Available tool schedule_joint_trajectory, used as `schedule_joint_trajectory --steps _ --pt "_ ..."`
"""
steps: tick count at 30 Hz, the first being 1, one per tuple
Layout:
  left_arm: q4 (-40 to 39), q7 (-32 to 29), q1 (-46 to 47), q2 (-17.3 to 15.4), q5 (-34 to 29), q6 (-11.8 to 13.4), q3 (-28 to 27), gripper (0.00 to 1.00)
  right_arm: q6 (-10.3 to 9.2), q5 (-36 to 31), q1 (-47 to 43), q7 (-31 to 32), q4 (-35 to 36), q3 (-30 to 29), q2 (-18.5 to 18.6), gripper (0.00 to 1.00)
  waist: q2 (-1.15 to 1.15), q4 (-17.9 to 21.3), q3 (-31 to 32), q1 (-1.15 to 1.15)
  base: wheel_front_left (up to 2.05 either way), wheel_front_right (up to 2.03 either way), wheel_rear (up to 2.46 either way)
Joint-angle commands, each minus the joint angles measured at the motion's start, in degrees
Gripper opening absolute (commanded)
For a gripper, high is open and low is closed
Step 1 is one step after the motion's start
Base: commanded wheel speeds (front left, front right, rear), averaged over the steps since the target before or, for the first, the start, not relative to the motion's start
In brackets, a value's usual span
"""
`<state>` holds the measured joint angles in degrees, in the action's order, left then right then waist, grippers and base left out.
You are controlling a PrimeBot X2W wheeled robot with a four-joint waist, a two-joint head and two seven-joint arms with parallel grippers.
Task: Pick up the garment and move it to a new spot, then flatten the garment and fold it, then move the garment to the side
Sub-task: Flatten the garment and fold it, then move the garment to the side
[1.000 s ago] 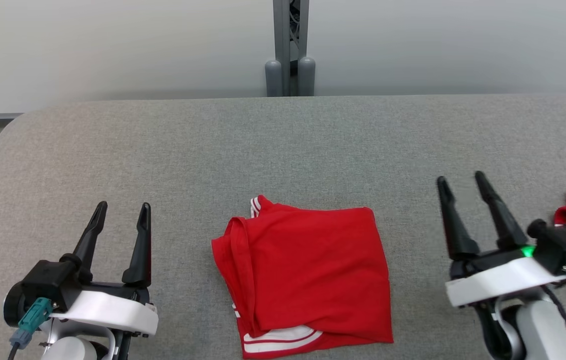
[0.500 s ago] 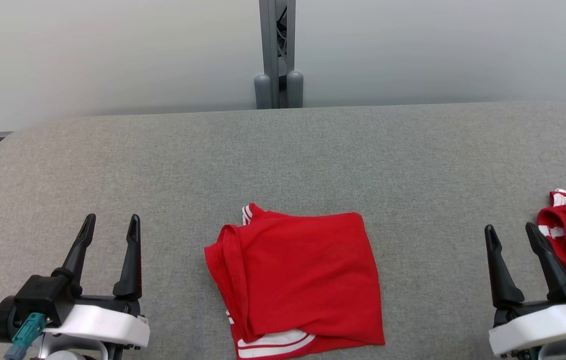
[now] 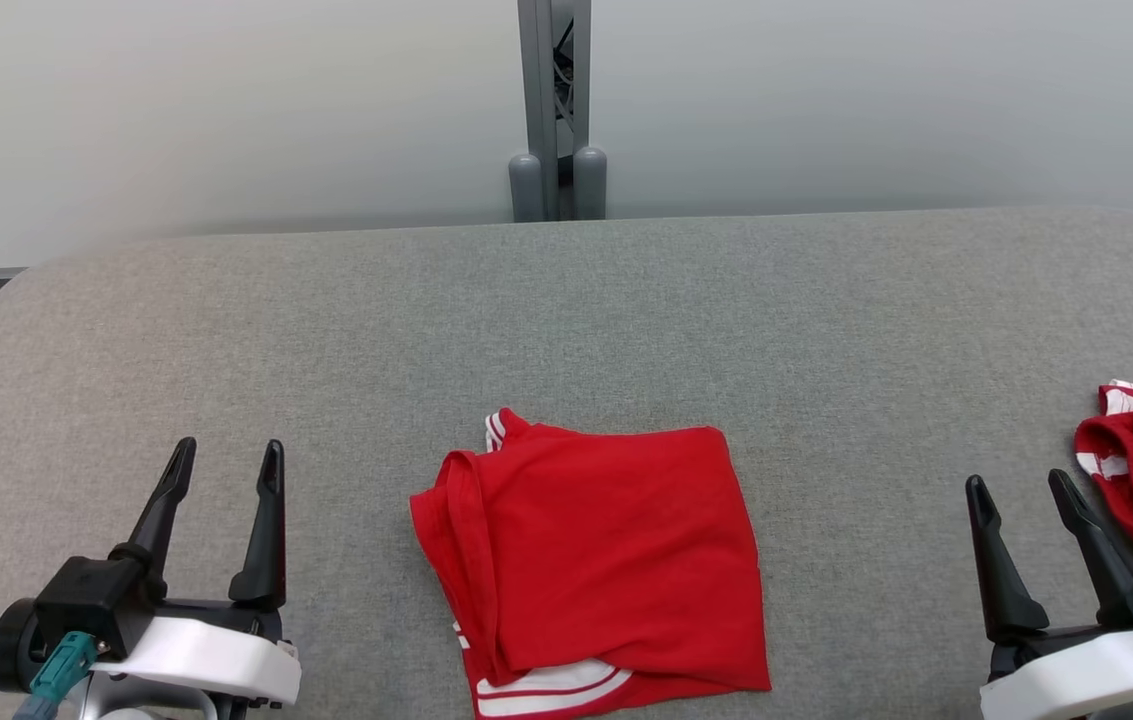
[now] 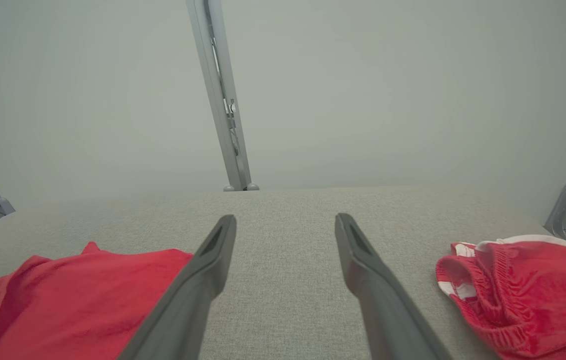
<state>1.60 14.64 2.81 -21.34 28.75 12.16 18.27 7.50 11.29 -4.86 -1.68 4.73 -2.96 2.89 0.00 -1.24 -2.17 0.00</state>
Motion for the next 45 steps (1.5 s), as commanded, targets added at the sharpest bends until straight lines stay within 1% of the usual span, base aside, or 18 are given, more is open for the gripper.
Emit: schedule_joint_trajectory --steps 1,4,10,15,19,20,23,28,33,34,35,36,40,45 --pt "0.0 -0.1 0.6 -0.4 -0.1 0.0 0.0 1.0 -0.02 -0.3 -0.3 0.3 0.4 -0.1 0.1 1.0 0.0 -0.3 -0.1 0.0 0.0 0.0 0.0" --pt "0.1 -0.1 1.1 -0.5 0.0 -0.3 0.1 1.0 -0.02 -0.4 0.0 1.2 0.2 0.3 0.1 1.0 0.0 -1.1 -0.2 0.0 0.0 0.0 0.0" --pt "0.0 -0.1 1.7 0.0 -0.2 -0.3 0.5 1.0 -0.03 -0.8 1.5 5.2 -2.7 3.4 0.3 1.0 0.0 -3.8 -1.2 0.0 0.0 0.0 0.0" --pt "0.2 0.0 2.3 0.4 0.0 -0.6 0.7 1.0 -0.03 0.4 3.0 7.9 -8.0 7.9 0.8 1.0 0.0 -6.4 -2.2 0.0 0.0 0.0 0.0" --pt "0.6 0.1 2.7 0.7 0.3 -1.0 0.6 1.0 -0.03 1.7 4.3 8.8 -13.2 10.9 1.0 1.0 0.0 -8.3 -3.1 0.0 0.0 0.0 0.0" --pt "0.6 0.1 2.7 0.7 0.3 -1.0 0.6 1.0 -0.03 1.7 4.3 8.8 -13.2 10.9 1.0 1.0 0.0 -8.3 -3.1 0.0 0.0 0.0 0.0" --pt "0.7 0.2 2.9 0.9 0.3 -1.1 0.3 1.0 -0.03 2.2 5.3 9.3 -17.0 11.7 1.1 1.0 0.0 -9.3 -3.7 0.0 0.0 0.0 0.0" --pt "0.7 0.4 3.3 1.5 -0.1 -1.3 0.0 1.0 -0.03 1.7 7.1 8.7 -21.9 10.3 0.7 1.0 0.0 -10.3 -4.7 0.0 0.0 0.0 0.0" --pt "0.9 0.5 3.8 2.0 -0.3 -1.5 -0.4 1.0 -0.02 3.4 8.7 10.2 -25.1 13.0 0.3 1.0 0.0 -10.6 -5.9 0.0 0.0 0.0 0.0" --pt "0.9 0.5 3.9 2.1 -0.5 -1.7 -0.4 1.0 -0.02 3.9 9.0 10.5 -25.7 13.6 0.3 0.49 0.0 -10.6 -6.1 0.0 0.0 0.0 0.0" --pt "1.0 0.5 4.0 2.3 -0.5 -1.9 -0.4 1.0 -0.02 4.6 9.1 11.3 -26.3 14.5 0.2 0.16 0.0 -10.7 -6.3 0.0 0.0 0.0 0.0" --pt "1.0 0.5 4.1 2.4 -0.5 -2.0 -0.4 1.0 -0.01 5.3 9.2 11.6 -26.7 15.0 0.1 0.0 0.0 -10.6 -6.4 0.0 0.0 0.0 0.0" --pt "1.2 0.5 4.5 2.6 -0.7 -2.2 -1.1 1.0 -0.02 6.2 10.8 10.6 -26.2 16.0 0.2 0.0 0.0 -10.1 -7.1 0.0 0.0 0.0 0.0" --pt "0.9 0.5 4.7 2.8 -1.2 -2.7 -1.7 1.0 -0.03 4.8 11.7 8.5 -24.0 14.5 0.3 0.0 0.0 -8.1 -7.7 0.0 0.0 0.0 0.0"
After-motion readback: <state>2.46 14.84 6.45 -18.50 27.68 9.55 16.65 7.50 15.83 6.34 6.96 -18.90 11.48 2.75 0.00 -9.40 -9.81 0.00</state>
